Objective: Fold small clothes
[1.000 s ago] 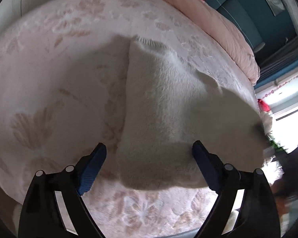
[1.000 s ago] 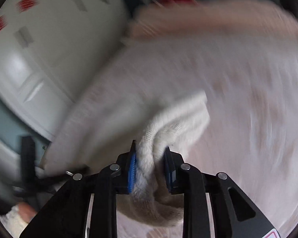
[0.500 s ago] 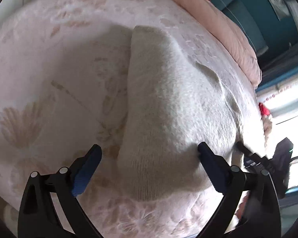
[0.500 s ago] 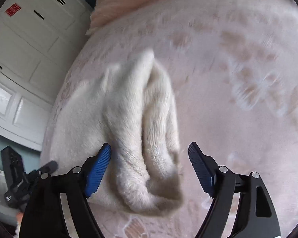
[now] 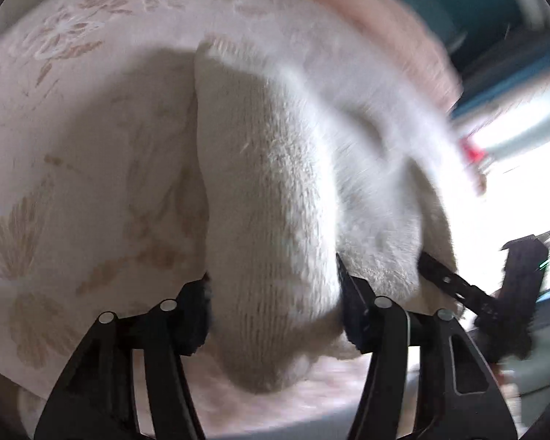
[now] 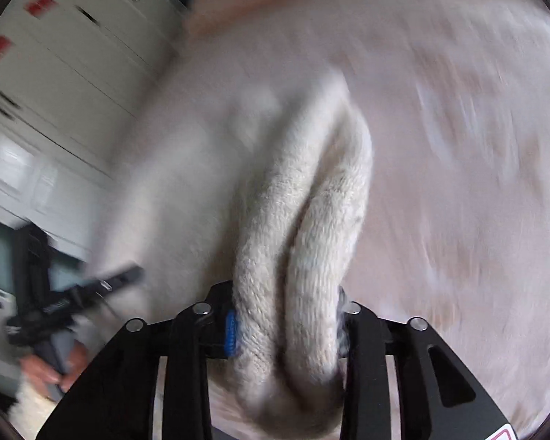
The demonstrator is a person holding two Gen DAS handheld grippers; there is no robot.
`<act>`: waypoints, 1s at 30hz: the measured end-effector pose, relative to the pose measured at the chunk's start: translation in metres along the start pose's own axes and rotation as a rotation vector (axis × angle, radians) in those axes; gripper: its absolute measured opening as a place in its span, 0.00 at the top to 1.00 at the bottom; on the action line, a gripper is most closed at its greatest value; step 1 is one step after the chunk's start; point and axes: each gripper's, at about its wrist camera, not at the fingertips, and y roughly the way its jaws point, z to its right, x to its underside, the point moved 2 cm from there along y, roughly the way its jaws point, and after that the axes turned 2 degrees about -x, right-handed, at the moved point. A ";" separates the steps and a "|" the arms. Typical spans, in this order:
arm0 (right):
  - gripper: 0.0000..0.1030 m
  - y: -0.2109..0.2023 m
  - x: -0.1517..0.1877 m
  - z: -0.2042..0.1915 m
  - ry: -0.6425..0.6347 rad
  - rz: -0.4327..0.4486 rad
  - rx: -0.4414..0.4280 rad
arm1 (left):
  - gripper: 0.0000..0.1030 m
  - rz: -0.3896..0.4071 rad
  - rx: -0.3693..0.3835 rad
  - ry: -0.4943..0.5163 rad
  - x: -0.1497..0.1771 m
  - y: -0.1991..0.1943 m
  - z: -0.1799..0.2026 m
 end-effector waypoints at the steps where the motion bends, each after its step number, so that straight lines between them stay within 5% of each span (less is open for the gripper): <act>1: 0.59 0.008 0.007 0.006 0.026 0.005 -0.002 | 0.34 0.020 -0.024 0.016 0.005 0.005 0.001; 4: 0.55 -0.021 0.011 0.002 0.070 0.094 0.005 | 0.30 0.078 -0.051 0.001 0.007 -0.014 0.001; 9: 0.50 -0.069 0.018 -0.027 -0.042 0.228 0.179 | 0.22 0.229 -0.294 0.135 0.013 -0.075 0.022; 13: 0.44 -0.090 0.029 -0.029 -0.058 0.267 0.254 | 0.11 0.304 -0.383 0.233 0.028 -0.097 0.055; 30: 0.30 -0.153 0.129 -0.027 -0.048 0.350 0.359 | 0.06 0.394 -0.423 0.317 0.113 -0.107 0.112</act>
